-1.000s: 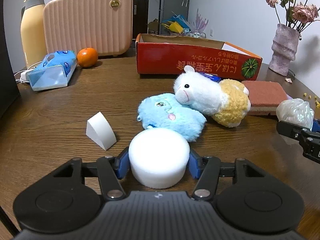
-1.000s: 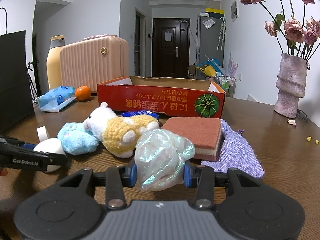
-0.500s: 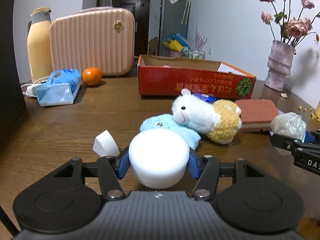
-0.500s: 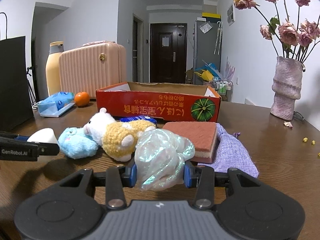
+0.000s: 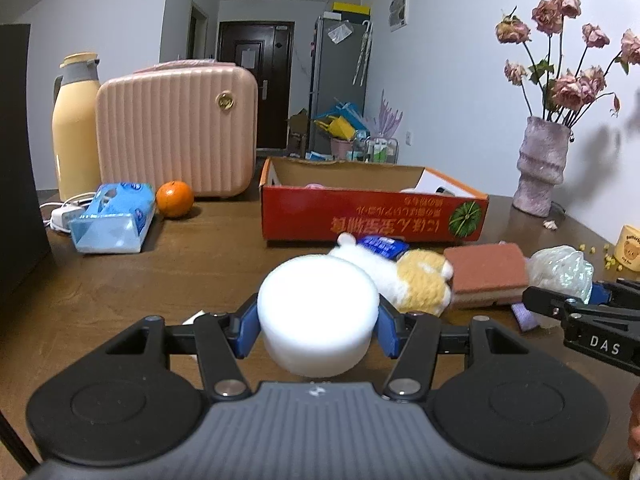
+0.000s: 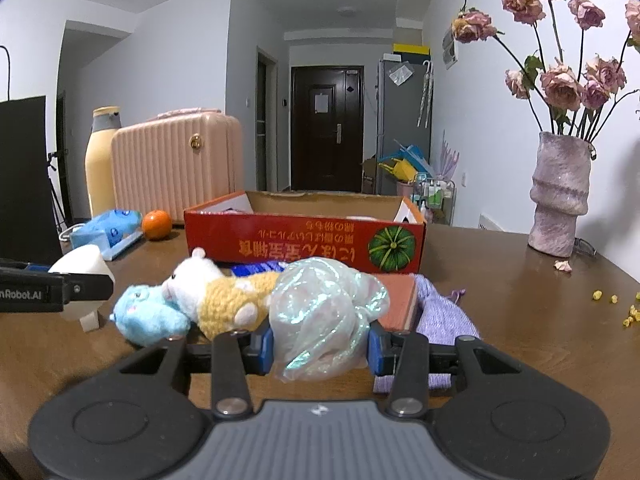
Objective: Organize soft objects
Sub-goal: 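Lift the sponge with the left tool while the right tool lifts the puff, then carry the round sponge and plastic puff in both tools over the red box, then open both tools to drop the sponge and puff into the box, then withdraw both tools from the box toward the remaining soft items, then lower the right tool onto the lavender drawstring pouch and close it, then lift the pouch with the right tool while the left tool approaches the white wedge sponge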
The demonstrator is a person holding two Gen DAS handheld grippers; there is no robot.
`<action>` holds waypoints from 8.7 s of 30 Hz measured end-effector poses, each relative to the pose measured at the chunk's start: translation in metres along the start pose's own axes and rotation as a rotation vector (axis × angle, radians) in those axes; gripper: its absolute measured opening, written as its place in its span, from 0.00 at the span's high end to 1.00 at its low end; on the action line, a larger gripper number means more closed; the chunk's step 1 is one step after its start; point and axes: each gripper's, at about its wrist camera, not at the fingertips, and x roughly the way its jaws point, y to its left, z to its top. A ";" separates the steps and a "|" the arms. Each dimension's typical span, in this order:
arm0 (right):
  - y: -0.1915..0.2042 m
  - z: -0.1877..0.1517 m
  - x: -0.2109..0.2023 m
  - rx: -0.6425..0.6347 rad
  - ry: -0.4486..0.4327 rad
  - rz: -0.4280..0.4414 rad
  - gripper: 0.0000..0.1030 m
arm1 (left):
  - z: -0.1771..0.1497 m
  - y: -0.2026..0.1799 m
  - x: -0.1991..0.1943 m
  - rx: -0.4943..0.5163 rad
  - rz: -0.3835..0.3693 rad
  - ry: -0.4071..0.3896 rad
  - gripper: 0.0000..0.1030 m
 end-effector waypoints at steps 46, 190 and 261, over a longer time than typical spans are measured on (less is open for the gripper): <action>-0.013 0.109 0.088 0.030 -0.189 -0.026 0.59 | 0.109 -0.026 0.077 -0.122 0.006 -0.169 0.44; -0.009 0.042 0.032 -0.028 0.178 -0.150 0.00 | 0.038 -0.009 0.040 -0.045 0.173 0.244 0.00; -0.070 -0.002 0.062 0.004 0.125 -0.096 0.67 | -0.004 0.023 0.038 -0.133 0.077 0.197 0.00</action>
